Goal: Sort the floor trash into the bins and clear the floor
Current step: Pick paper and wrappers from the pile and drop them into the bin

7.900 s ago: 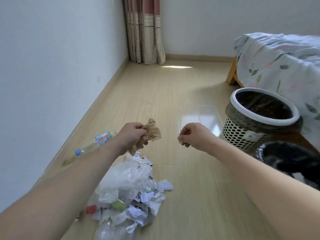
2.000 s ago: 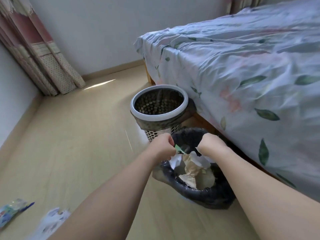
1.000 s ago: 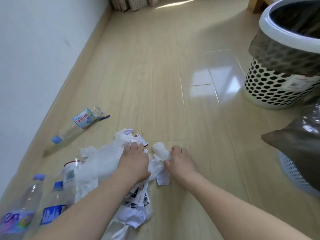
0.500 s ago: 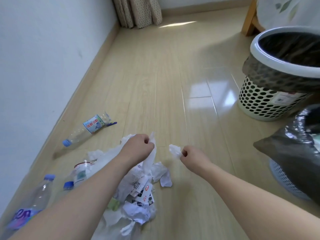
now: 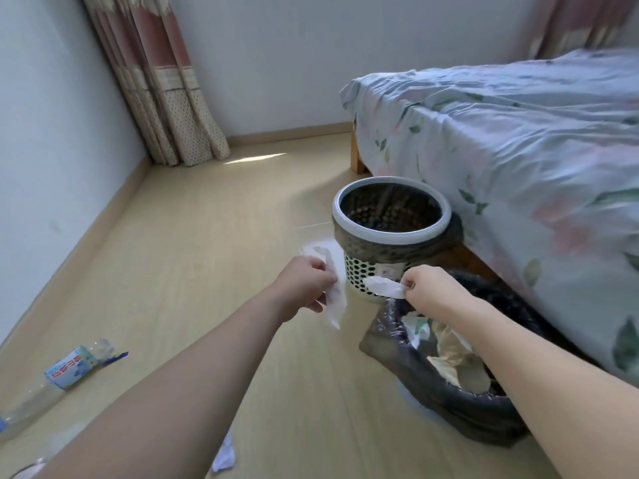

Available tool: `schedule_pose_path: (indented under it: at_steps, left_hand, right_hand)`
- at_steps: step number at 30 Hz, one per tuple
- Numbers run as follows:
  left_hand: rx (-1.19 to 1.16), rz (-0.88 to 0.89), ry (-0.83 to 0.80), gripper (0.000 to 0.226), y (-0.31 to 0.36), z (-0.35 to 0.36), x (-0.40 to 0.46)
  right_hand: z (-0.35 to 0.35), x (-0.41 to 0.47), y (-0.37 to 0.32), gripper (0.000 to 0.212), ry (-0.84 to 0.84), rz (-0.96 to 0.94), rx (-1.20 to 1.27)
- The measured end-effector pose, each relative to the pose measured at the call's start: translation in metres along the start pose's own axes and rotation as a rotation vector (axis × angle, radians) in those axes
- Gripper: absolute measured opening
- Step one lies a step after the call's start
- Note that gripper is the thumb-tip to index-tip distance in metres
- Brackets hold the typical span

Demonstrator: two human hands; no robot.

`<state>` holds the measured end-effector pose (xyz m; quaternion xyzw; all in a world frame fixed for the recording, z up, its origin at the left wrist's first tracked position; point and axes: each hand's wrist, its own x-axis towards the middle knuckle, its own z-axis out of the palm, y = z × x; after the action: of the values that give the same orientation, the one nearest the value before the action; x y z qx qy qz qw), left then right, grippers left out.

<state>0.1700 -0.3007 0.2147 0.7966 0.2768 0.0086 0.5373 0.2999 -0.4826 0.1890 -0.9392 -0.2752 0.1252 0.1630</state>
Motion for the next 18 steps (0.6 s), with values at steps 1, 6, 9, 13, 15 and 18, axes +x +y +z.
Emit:
schedule_pose_path:
  at_steps: [1,6,9,13,15,18]
  left_hand:
    - [-0.008,0.011,-0.016,0.016,0.01,0.019,0.01]
    - [-0.064,-0.031,-0.133,0.015,0.036,0.127,0.052]
    - [-0.062,-0.12,-0.271,0.014,0.034,0.178,0.062]
    - [-0.074,-0.159,-0.315,0.014,0.032,0.196,0.068]
    - [-0.064,-0.123,-0.177,0.017,0.028,0.176,0.069]
    - [-0.079,-0.091,-0.016,0.019,0.008,0.123,0.065]
  right_hand:
    - [-0.003,-0.002,0.018,0.021,0.002,0.039,-0.032]
    - [0.0,-0.015,0.103,0.01,-0.087,0.28,-0.221]
    - [-0.001,-0.02,0.127,0.01,-0.193,0.377,-0.295]
    - [-0.008,-0.012,0.122,0.026,-0.293,0.358,-0.301]
    - [-0.008,-0.005,0.111,0.023,-0.137,0.277,-0.213]
    - [0.002,0.01,0.08,0.034,0.07,0.131,-0.091]
